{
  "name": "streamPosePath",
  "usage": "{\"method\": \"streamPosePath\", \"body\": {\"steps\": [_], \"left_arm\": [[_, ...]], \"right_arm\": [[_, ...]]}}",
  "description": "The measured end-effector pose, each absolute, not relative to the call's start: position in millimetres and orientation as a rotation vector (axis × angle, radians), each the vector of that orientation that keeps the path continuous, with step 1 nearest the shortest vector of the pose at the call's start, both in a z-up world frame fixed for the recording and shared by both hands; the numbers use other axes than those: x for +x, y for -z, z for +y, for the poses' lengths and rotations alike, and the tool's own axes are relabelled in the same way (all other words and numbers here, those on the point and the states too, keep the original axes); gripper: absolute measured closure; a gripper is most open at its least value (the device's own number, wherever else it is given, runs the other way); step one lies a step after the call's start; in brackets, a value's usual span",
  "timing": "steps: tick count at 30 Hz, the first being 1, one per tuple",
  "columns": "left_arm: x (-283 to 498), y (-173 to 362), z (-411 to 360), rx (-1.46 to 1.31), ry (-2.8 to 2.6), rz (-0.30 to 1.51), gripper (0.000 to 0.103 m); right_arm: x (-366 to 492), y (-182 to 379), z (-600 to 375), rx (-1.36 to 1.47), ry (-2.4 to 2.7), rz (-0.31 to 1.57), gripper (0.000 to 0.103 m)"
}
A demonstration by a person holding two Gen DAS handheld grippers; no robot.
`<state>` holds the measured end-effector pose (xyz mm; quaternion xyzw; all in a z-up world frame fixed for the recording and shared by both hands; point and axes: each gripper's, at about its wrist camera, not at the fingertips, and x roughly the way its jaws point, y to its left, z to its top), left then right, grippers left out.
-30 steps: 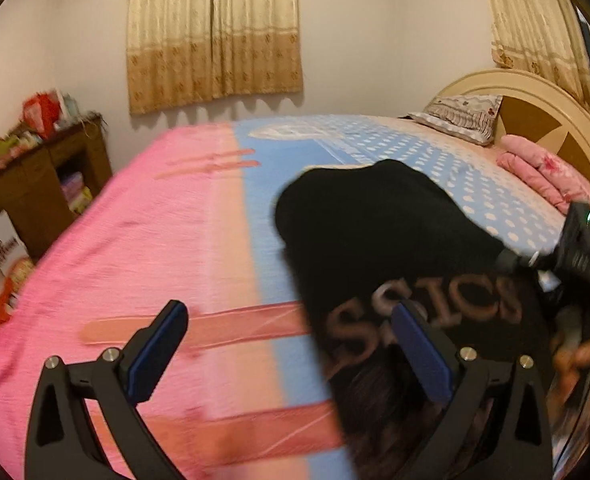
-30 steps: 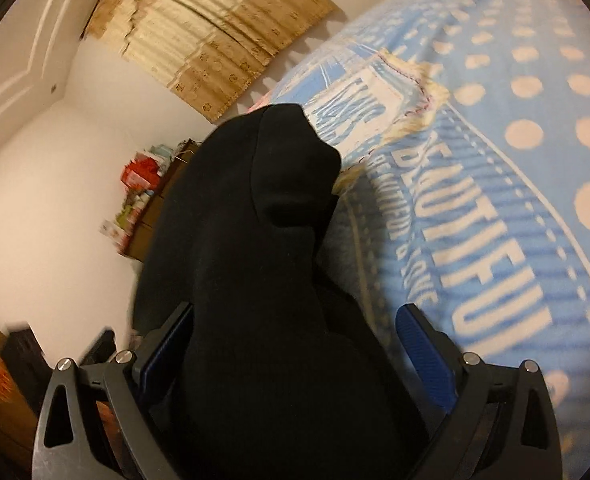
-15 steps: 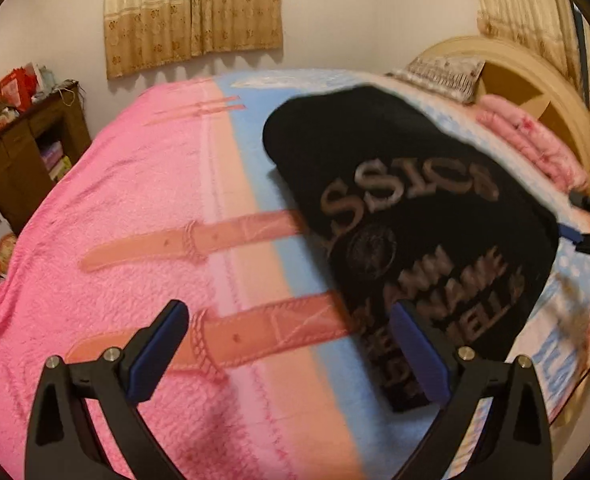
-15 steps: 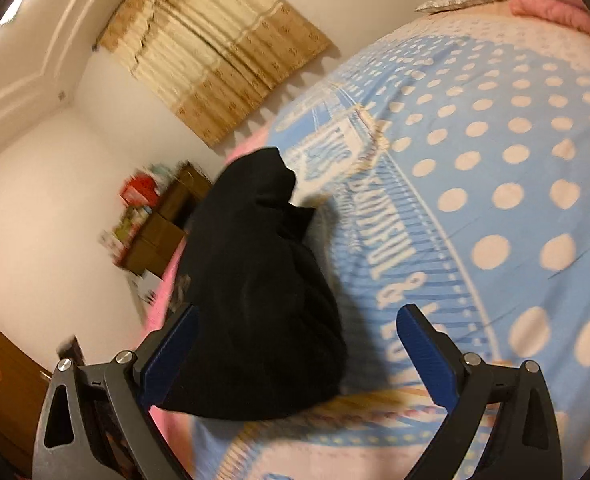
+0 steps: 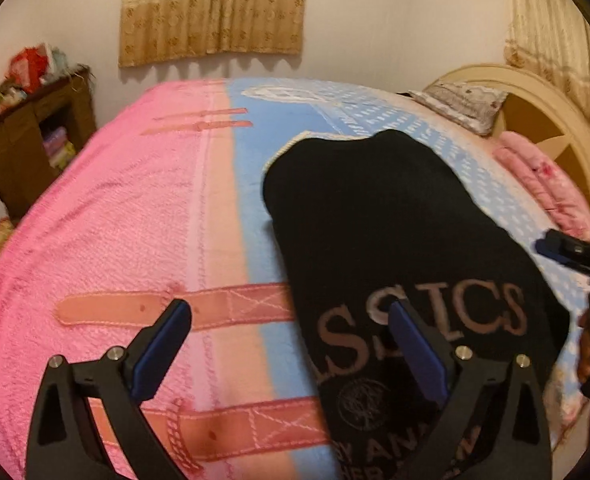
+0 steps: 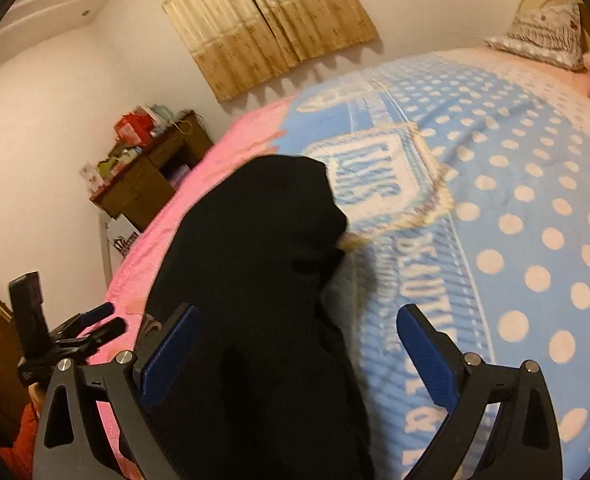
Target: Fold large clothes
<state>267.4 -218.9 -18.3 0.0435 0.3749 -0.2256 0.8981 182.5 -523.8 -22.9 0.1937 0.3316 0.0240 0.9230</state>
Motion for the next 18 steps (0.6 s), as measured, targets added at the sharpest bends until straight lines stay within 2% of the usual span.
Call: {"method": "streamPosePath", "body": {"steps": [10,18], "left_arm": [[269,9,-226,0.164,0.399,0.718,0.002],[271,15,-235,0.232,0.375,0.703,0.002]], "right_arm": [[191,1,-502,0.277,-0.094,0.686,0.004],[199,25,-507,0.291,-0.098,0.732,0.004]]}}
